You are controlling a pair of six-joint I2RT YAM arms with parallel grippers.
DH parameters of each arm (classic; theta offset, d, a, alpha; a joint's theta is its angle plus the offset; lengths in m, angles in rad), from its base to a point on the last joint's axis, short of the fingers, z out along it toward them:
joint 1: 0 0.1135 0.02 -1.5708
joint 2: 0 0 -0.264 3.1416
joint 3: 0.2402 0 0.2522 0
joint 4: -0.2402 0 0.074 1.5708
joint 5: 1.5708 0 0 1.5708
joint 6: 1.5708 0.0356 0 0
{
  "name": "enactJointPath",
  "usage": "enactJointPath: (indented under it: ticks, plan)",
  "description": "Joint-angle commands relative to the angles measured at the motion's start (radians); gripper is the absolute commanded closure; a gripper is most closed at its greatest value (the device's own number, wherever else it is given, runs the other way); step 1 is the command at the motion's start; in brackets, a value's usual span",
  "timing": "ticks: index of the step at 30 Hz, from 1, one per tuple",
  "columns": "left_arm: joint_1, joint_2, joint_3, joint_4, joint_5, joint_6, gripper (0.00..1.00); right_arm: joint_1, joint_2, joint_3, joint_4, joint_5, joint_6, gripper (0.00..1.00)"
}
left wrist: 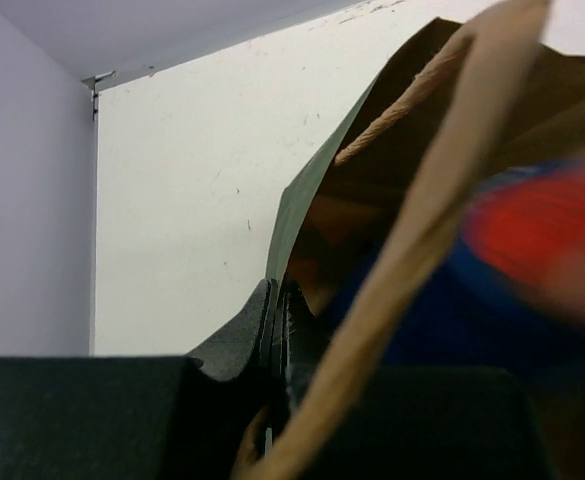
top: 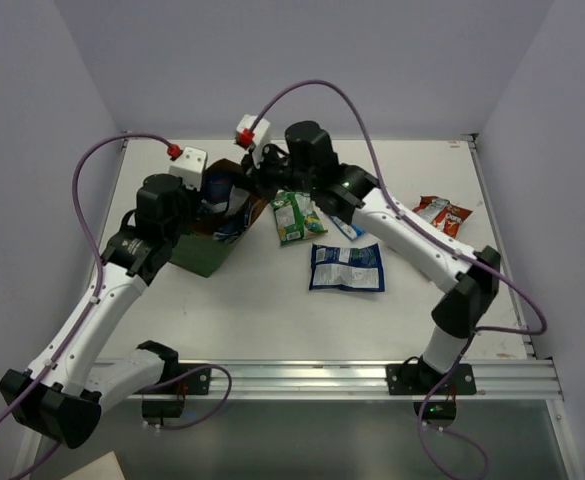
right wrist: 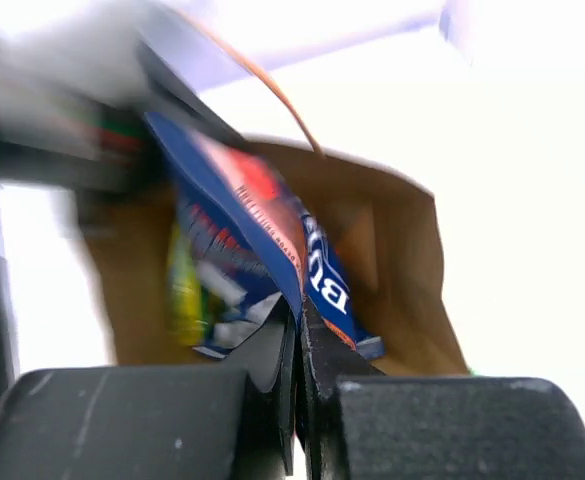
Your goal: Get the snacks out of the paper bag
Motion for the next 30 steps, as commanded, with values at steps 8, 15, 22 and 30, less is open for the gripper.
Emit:
enactJointPath:
  ticks: [8, 15, 22, 30]
  plan:
    - [0.001, 0.094, 0.040, 0.064, -0.187, -0.042, 1.00, -0.037, -0.336, 0.048, 0.010, 0.029, 0.014, 1.00]
    - [0.001, 0.103, 0.020, 0.078, -0.196, -0.039, 1.00, -0.228, -0.403, 0.086, 0.019, 0.178, 0.126, 1.00]
    - [0.002, 0.111, 0.042, 0.087, -0.202, -0.019, 1.00, -0.443, -0.265, 0.037, 0.019, 0.241, 0.267, 1.00]
    - [0.002, 0.094, 0.046, 0.088, -0.178, 0.011, 1.00, -0.491, 0.068, 0.048, 0.161, 0.220, 0.430, 1.00]
